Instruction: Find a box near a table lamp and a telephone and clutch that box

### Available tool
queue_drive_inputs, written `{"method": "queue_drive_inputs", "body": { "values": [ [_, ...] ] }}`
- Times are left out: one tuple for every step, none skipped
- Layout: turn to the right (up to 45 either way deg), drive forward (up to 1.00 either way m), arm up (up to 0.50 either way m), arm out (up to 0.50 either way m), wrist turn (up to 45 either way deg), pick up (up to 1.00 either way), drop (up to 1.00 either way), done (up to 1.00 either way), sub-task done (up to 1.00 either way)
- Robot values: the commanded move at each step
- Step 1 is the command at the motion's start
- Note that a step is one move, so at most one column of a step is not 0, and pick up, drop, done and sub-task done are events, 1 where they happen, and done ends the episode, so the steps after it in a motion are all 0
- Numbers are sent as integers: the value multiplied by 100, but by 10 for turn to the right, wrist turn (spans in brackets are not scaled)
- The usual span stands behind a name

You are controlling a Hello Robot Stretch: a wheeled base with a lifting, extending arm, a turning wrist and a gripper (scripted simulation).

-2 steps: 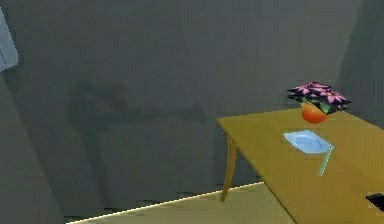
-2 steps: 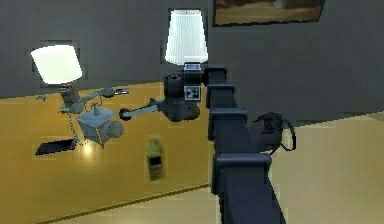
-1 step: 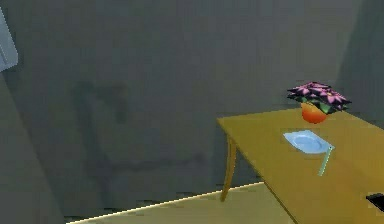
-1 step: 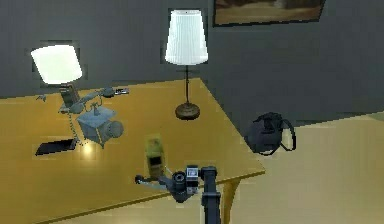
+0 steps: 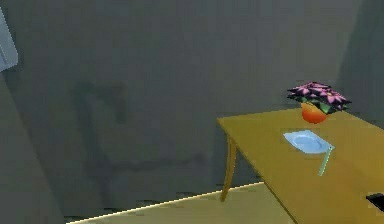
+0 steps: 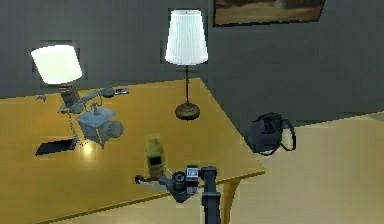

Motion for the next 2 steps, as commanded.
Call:
{"method": "queue_drive_inputs", "body": {
  "values": [
    [0,0,10,0,0,0,0,0,0],
    [0,0,0,0,0,0,0,100,0]
  ]
}}
